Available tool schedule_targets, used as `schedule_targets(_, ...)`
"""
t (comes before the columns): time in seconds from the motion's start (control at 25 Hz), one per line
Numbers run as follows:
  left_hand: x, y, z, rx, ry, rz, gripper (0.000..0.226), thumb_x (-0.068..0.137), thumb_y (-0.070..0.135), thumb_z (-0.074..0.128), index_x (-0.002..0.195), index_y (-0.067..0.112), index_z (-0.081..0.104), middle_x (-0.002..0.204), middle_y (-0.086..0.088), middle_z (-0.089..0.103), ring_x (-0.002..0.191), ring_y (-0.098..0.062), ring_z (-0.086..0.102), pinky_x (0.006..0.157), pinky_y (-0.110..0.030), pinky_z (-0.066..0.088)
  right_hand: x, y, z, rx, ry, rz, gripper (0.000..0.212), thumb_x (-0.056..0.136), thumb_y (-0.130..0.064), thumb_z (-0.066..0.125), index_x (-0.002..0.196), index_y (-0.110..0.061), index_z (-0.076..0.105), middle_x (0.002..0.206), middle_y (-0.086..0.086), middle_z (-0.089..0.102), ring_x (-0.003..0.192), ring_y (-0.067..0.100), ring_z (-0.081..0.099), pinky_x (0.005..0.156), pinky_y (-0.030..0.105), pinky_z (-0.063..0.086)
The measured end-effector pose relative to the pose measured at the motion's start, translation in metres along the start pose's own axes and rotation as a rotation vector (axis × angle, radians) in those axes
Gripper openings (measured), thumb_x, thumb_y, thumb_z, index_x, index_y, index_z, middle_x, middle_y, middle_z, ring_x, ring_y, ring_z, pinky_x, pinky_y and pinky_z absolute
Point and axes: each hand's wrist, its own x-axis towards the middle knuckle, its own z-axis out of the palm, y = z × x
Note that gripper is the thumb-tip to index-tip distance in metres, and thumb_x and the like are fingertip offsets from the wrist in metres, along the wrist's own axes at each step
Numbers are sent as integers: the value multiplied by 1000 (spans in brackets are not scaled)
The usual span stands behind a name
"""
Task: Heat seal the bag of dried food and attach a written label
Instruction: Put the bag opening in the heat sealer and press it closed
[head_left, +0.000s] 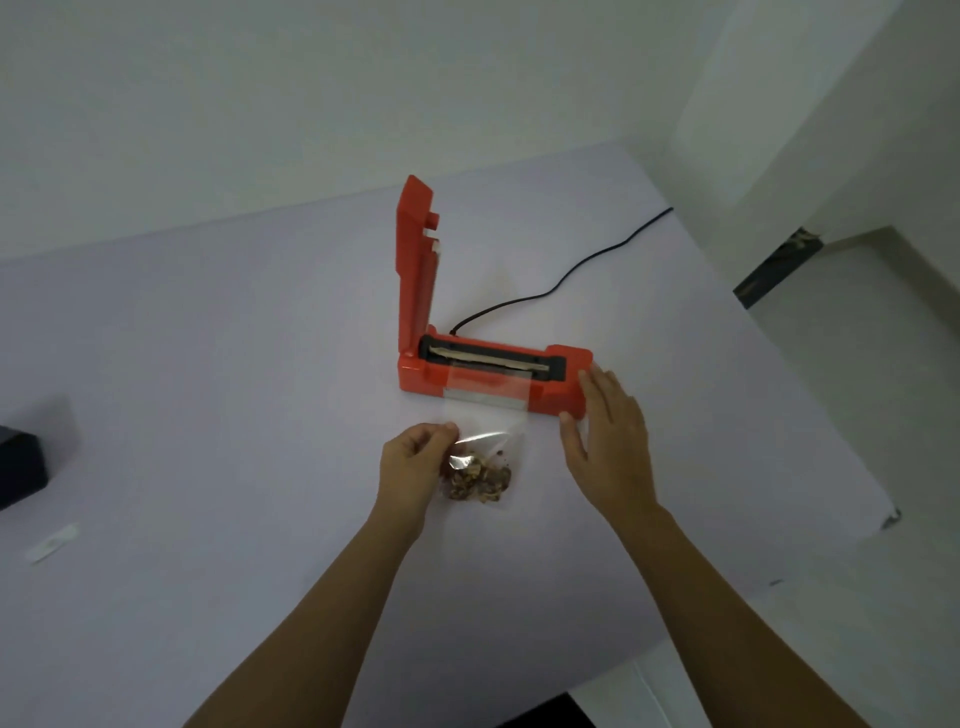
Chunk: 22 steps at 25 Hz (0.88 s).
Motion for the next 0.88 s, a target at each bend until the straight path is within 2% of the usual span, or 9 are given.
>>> schedule_targets(0.08, -1, 2, 5, 13, 52, 5, 20, 86, 21, 62, 72, 9, 70, 76, -14, 71, 72, -23, 63, 73, -38, 53, 0, 7, 5, -74, -95, -28, 56, 93, -36, 30, 141, -7, 32, 150, 10, 33, 141, 23, 25, 113, 37, 10)
schedule_targets(0.16, 0, 6, 11, 40, 83, 17, 20, 86, 22, 62, 71, 10, 69, 74, -7, 71, 72, -21, 65, 70, -33, 53, 0, 10, 8, -89, -110, -51, 54, 94, -33, 30, 141, -6, 32, 150, 11, 33, 141, 23, 26, 112, 37, 9)
schedule_targets(0.4, 6, 9, 17, 99, 127, 7, 19, 86, 25, 62, 72, 13, 69, 75, -3, 72, 77, -19, 69, 74, -33, 55, 8, 14, 5, -8, -76, -60, 54, 94, -36, 27, 136, -6, 41, 143, 12, 44, 133, 26, 40, 114, 39, 21)
schedule_targets(0.48, 6, 8, 16, 90, 129, -2, 19, 86, 25, 63, 73, 13, 69, 75, -3, 72, 75, -18, 68, 74, -33, 55, 23, 4, -6, 105, 4, -53, 51, 94, -36, 30, 132, -4, 45, 136, 14, 51, 126, 28, 46, 111, 43, 34)
schedule_targets(0.56, 7, 8, 15, 78, 127, -5, 19, 86, 24, 63, 75, 12, 70, 74, -3, 72, 74, -17, 68, 74, -32, 55, 49, -19, -27, 244, 114, -95, 42, 96, -28, 37, 129, -4, 47, 131, 14, 53, 124, 25, 48, 108, 37, 37)
schedule_targets(0.64, 8, 8, 15, 78, 125, -12, 19, 86, 25, 63, 76, 11, 70, 75, -2, 72, 75, -17, 68, 73, -32, 55, 78, -51, -53, 368, 215, -200, 34, 95, -19, 46, 125, -2, 50, 127, 14, 57, 121, 21, 50, 106, 26, 37)
schedule_targets(0.72, 8, 9, 17, 84, 121, -19, 19, 86, 25, 63, 78, 10, 71, 75, -2, 72, 75, -16, 68, 74, -32, 55, 103, -83, -77, 457, 244, -338, 35, 94, -17, 51, 125, -1, 51, 126, 12, 57, 120, 17, 50, 105, 21, 37)
schedule_targets(0.88, 8, 9, 20, 101, 112, -13, 18, 86, 24, 62, 76, 11, 70, 74, -2, 71, 74, -16, 67, 74, -30, 55, 130, -123, -98, 471, 43, -635, 43, 95, -22, 50, 134, -6, 43, 139, 12, 48, 132, 20, 40, 111, 29, 32)
